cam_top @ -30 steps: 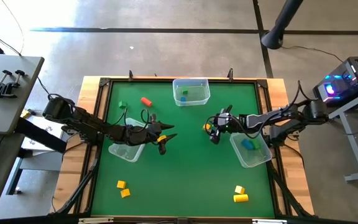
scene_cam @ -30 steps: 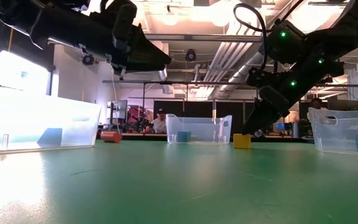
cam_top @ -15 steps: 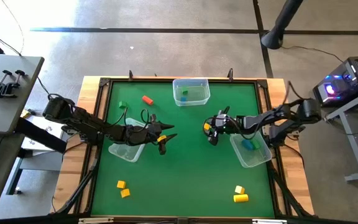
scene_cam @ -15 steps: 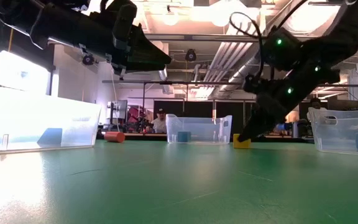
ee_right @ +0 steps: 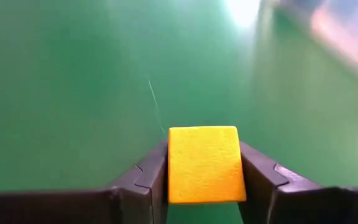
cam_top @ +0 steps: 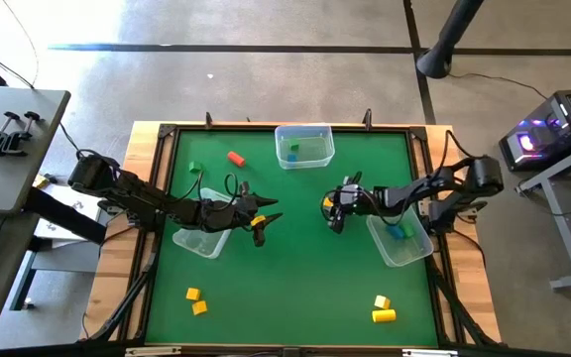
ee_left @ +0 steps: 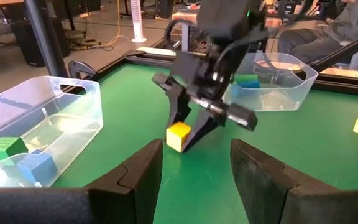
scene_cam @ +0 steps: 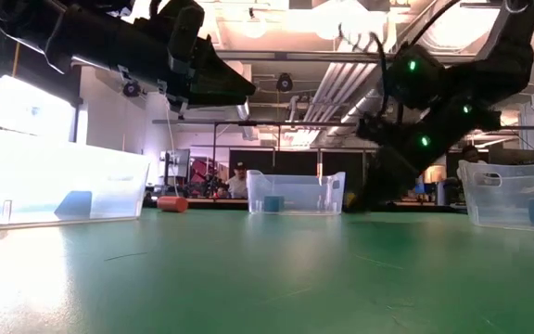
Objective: Sort blocks by size
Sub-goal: Put the yellow cube block into the top transparent bin
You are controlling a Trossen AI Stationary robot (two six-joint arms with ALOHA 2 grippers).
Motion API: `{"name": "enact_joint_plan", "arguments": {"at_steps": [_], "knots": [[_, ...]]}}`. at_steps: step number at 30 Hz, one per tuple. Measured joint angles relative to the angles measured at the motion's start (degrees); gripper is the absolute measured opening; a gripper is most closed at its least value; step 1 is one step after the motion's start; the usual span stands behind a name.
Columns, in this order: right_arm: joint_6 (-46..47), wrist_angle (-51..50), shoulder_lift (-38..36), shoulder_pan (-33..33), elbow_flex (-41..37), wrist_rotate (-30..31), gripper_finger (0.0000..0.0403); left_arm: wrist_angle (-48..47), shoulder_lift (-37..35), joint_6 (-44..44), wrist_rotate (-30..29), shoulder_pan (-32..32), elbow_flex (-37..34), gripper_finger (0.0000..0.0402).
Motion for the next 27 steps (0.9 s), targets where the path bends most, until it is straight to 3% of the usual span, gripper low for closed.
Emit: {"name": "enact_joint_plan", "arguments": {"at_steps": [5, 11, 20, 27], "knots": [[-1.67, -0.21, -5.57, 0.02, 5.27, -0.13, 0.0128, 0.59, 0.02, 0.02, 0.00, 0.00, 0.00, 0.0172], [-2.99, -14.29, -7.79, -6.32, 19.37, -2.13, 0.0128, 1.25, 0.02, 0.04, 0.00, 0.00, 0.00, 0.0172], [-9.31, -37.58, 8.62, -19.18, 42.91, -9.12, 0.0128, 1.16, 0.02, 0.16, 0.04, -0.35, 0.00, 0.0172], [-11.70, -46.64, 21.75, -26.02, 53.50, -9.20, 0.0128, 0.80, 0.02, 0.50, 0.04, -0.35, 0.00, 0.0172]]}}
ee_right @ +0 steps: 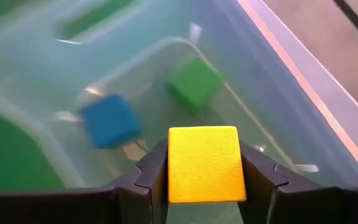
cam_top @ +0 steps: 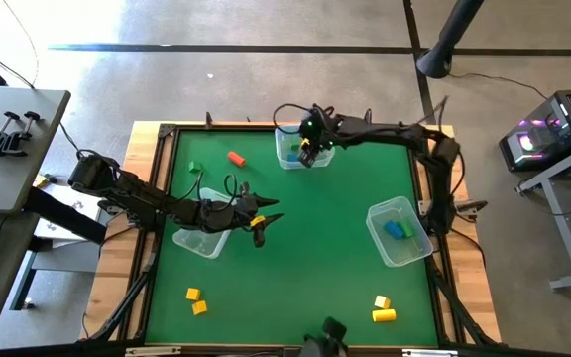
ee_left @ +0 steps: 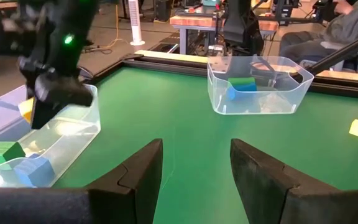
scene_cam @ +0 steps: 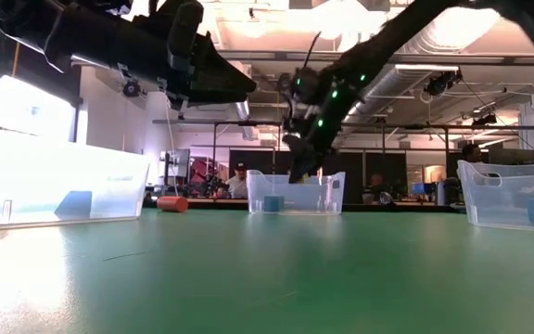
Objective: Sort blocks by size
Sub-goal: Put the yellow cube block into the top transparent bin, then put the yellow cylindrical block into the bottom right transparent bin
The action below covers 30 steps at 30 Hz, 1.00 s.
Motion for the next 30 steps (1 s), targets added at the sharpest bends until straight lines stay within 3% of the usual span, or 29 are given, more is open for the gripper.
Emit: {"name": "enact_joint_plan", "arguments": {"at_steps": [10, 18, 24, 30], "knots": [[0.14, -0.90, 3.63, -2.73, 2.74, -0.07, 0.0203, -0.08, 0.00, 0.49, 0.00, 0.00, 0.00, 0.0172], [-1.76, -2.44, -1.51, -1.00, 2.74, 0.15, 0.0213, -0.12, 0.00, 0.09, -0.02, -0.44, 0.00, 0.0172], [-3.95, -12.53, -12.01, 7.45, 2.74, 2.90, 0.0214, -0.36, 0.00, 0.04, -0.07, -1.01, 0.00, 0.0172], [-1.42, -26.76, -23.84, 23.95, 2.74, 16.24, 0.0215, -0.47, -0.02, 0.06, -0.10, -2.43, 0.00, 0.0172]]}}
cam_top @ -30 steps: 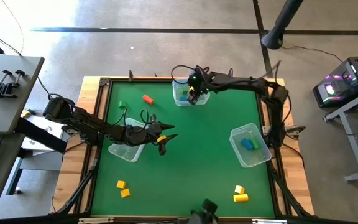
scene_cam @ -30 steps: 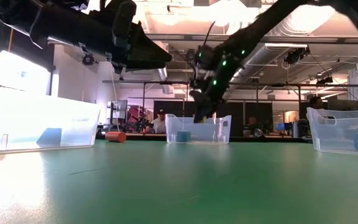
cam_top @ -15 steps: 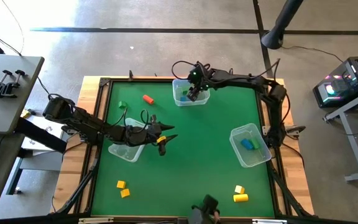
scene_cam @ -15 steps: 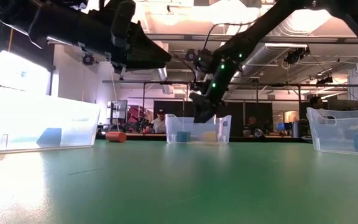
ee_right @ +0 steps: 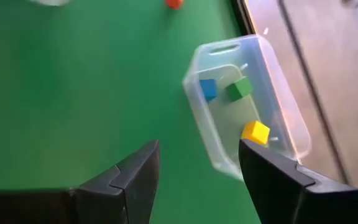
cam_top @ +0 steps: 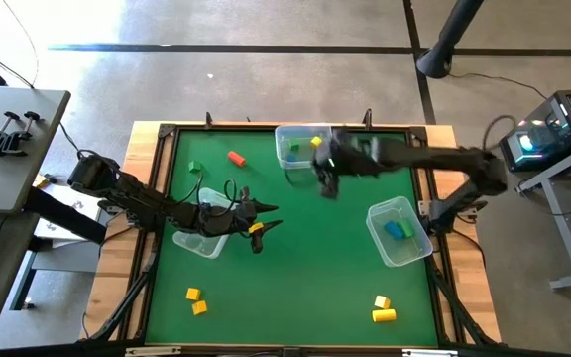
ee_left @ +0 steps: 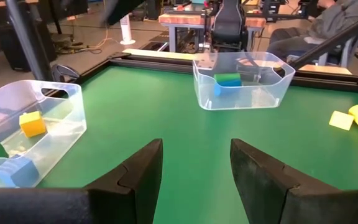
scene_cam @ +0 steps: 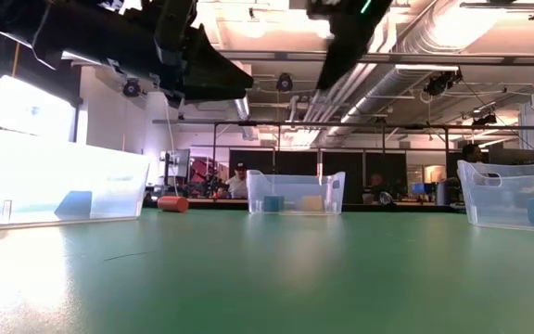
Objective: Sort blocks by size
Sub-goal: Put the yellow cylindrical block into the bottom right transparent bin
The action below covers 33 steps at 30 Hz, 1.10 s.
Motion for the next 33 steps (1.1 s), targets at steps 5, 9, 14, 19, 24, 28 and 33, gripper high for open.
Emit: {"name": "enact_joint_plan", "arguments": {"at_steps": [5, 9, 14, 19, 24, 28, 33], "knots": [[10.82, -7.72, -6.73, 16.52, -0.02, 5.97, 0.0215, 0.00, 0.00, 0.94, -0.15, -0.83, 0.00, 0.0172], [22.09, -12.18, -9.13, 29.61, -0.02, 6.51, 0.0215, 0.01, 0.00, 1.01, -0.14, -0.92, 0.00, 0.0172], [37.79, -13.87, -8.91, 45.68, -0.02, 13.39, 0.0215, 0.05, 0.00, 1.81, -0.14, -0.90, 0.00, 0.0172], [55.24, -13.81, -6.27, 55.84, -0.04, 17.65, 0.0215, 0.55, -0.03, 3.34, -0.14, -0.90, 0.00, 0.0172], [69.44, -13.88, -1.93, 60.61, -0.07, 16.64, 0.0215, 1.04, -0.04, 5.43, -0.17, -0.79, 0.00, 0.0172], [79.83, -14.67, 1.90, 61.29, -0.09, 7.72, 0.0215, 2.71, -0.04, 7.41, -0.14, -0.72, -0.02, 0.0172], [89.73, -15.29, 6.60, 61.25, -0.09, -7.86, 0.0215, 5.09, -0.03, 9.70, 0.33, -0.70, -0.02, 0.0172]]}}
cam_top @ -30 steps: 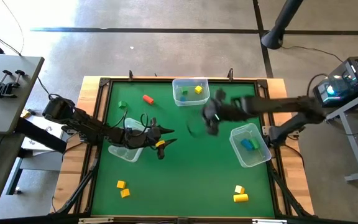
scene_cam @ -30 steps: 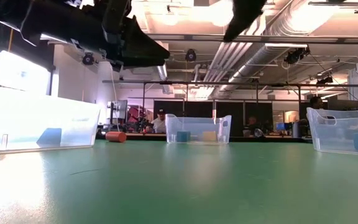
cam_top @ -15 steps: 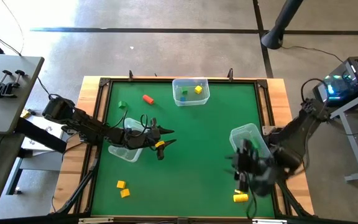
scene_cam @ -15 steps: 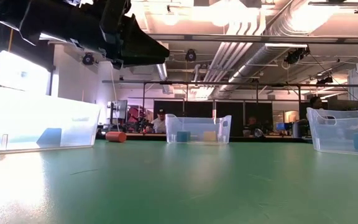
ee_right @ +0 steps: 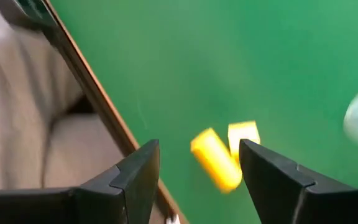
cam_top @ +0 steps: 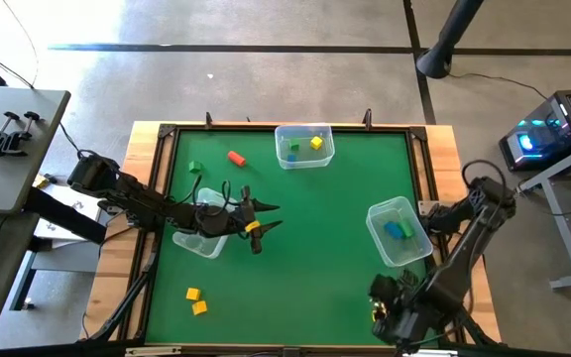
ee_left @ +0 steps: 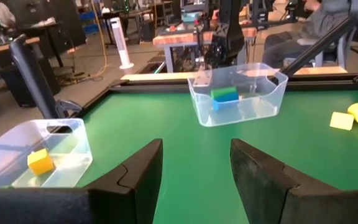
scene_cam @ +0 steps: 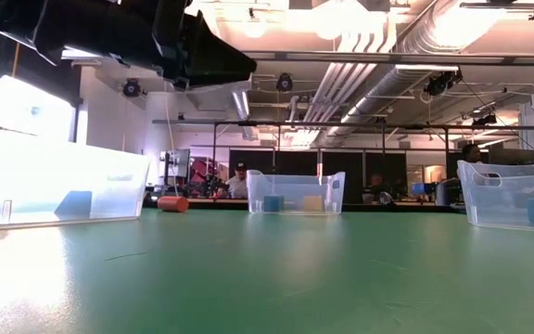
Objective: Sort blocks by size
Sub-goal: Put the yellow cylindrical block into the bottom right transparent bin
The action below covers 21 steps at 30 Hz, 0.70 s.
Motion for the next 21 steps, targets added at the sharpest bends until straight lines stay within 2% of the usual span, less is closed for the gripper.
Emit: {"name": "enact_joint_plan", "arguments": {"at_steps": [4, 9, 13, 16, 21], "knots": [[5.17, -0.03, 3.11, -0.32, 0.00, -10.44, 0.0215, 0.30, -0.02, 0.35, 0.11, 0.00, 0.00, 0.0172], [12.07, -2.45, 4.87, -2.70, 0.00, -13.84, 0.0216, 0.07, -0.02, 0.33, 0.18, -0.10, 0.00, 0.0172], [8.47, -1.58, 5.45, -3.92, -1.18, -14.68, 0.0225, -0.13, -0.01, 0.35, 0.22, -0.17, 0.00, 0.0172], [5.58, -0.95, 5.45, -4.40, -3.98, -18.29, 0.0237, -1.03, -0.02, 0.35, 0.25, -0.17, 0.00, 0.0172], [-1.19, 5.37, 5.47, -4.96, -7.69, -21.21, 0.0250, -3.37, 0.00, 0.35, 0.59, -0.17, 0.00, 0.0172]]}}
